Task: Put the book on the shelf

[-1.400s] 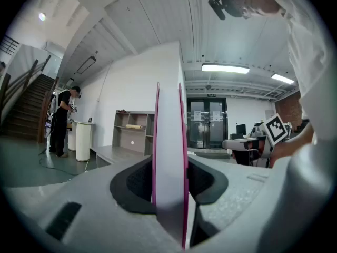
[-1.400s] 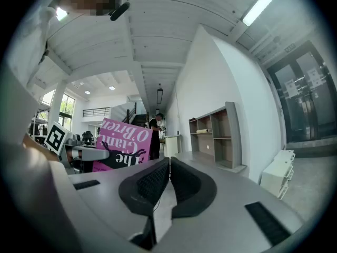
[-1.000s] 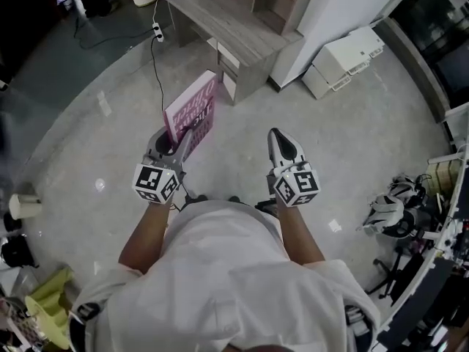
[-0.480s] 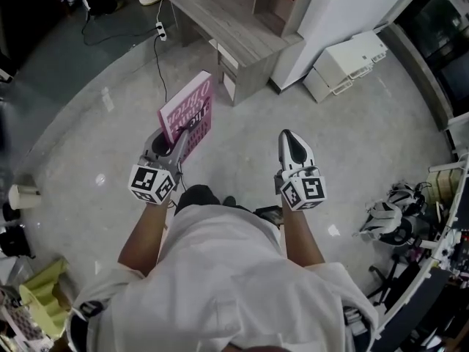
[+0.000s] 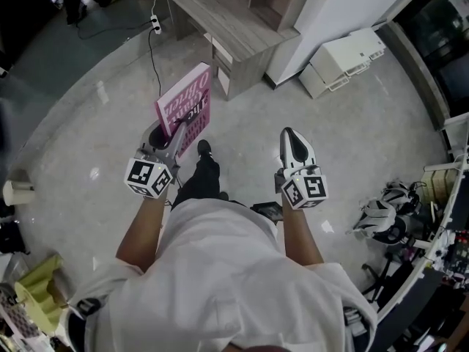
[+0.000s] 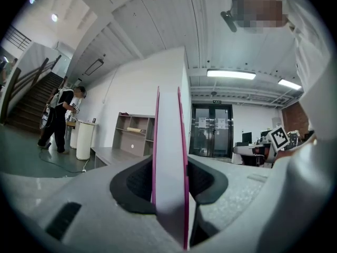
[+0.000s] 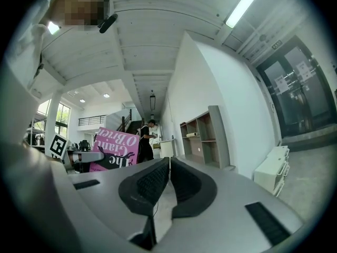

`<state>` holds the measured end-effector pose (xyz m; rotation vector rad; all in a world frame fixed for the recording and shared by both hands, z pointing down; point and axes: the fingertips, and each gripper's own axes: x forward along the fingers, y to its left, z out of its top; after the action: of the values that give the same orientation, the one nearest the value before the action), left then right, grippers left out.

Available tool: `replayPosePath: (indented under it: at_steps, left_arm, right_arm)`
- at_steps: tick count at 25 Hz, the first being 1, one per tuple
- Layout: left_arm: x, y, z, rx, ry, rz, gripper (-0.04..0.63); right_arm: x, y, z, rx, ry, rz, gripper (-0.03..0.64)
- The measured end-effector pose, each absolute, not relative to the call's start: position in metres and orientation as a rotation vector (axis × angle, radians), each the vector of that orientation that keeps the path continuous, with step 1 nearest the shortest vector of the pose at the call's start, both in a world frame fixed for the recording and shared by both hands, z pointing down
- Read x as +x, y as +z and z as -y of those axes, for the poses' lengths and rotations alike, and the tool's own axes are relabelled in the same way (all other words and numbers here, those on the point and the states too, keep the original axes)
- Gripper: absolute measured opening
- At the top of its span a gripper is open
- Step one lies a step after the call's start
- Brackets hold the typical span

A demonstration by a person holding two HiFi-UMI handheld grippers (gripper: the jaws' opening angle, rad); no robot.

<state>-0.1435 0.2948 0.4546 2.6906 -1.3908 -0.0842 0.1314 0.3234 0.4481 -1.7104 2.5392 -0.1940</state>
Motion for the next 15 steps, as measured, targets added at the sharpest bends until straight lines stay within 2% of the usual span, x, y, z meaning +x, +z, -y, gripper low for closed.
replayPosePath:
  at_steps: [15]
  left_arm:
    - [-0.15, 0.464, -0.237, 2.68, -0.086, 1.387, 0.15]
  right_arm:
    - [0.12, 0.449, -0.252, -1.671, -0.198, -2.578, 0.018]
